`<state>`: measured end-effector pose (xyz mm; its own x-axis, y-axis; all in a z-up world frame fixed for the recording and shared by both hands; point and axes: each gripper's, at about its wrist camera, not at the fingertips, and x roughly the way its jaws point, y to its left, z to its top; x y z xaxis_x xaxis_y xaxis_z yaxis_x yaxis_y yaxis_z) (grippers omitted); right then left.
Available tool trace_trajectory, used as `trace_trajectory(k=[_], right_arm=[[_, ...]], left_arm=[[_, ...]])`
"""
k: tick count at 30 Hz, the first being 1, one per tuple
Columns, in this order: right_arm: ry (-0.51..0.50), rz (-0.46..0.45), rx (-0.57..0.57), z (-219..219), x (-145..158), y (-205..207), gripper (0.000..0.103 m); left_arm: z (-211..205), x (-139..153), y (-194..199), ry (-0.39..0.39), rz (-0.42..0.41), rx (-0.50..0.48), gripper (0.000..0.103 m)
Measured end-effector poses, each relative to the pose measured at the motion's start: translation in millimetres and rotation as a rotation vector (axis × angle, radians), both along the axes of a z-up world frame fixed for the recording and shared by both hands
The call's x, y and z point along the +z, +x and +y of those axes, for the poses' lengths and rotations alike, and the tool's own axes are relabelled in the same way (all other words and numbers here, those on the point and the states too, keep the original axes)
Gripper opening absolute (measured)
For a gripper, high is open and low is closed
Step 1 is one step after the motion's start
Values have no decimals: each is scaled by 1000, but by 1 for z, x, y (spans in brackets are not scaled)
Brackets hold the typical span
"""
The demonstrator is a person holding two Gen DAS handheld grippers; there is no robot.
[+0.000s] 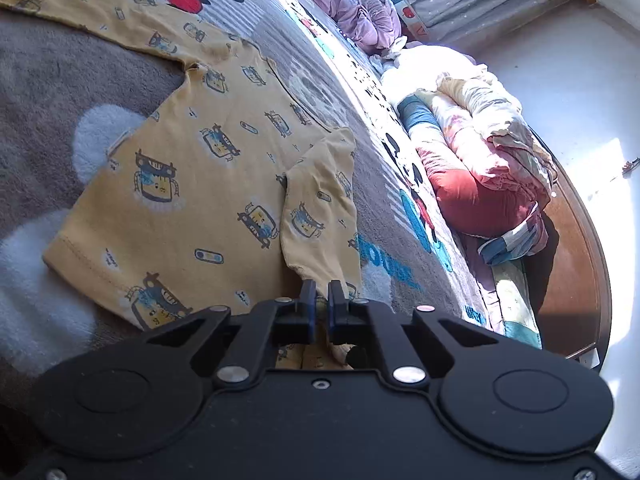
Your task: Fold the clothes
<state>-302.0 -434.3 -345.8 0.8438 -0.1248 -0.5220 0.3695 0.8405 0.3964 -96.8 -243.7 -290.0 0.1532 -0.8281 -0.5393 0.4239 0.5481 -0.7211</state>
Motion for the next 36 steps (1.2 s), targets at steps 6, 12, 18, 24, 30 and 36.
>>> trace_trajectory(k=[6,12,18,24,30,36], right_arm=[[-6,-1,-6,0,2,-1,42],[20,-84,-4,-1,15,-14,42],[-25,-89,86,12,24,-10,41],[432,-195,-33,-31,-10,-14,42],[629,-186,-56,-38,-29,-8,42],[662,-154,-64,-37,-31,-3,42]], left_arm=[[-5,-26,3,64,127,-9,3],[-4,-23,5,77,87,-4,3],[-3,-24,6,70,72,-14,3],[-3,-25,7,63,69,-21,3],[-2,-27,9,52,85,-23,3],[-2,-29,12,46,96,-30,3]])
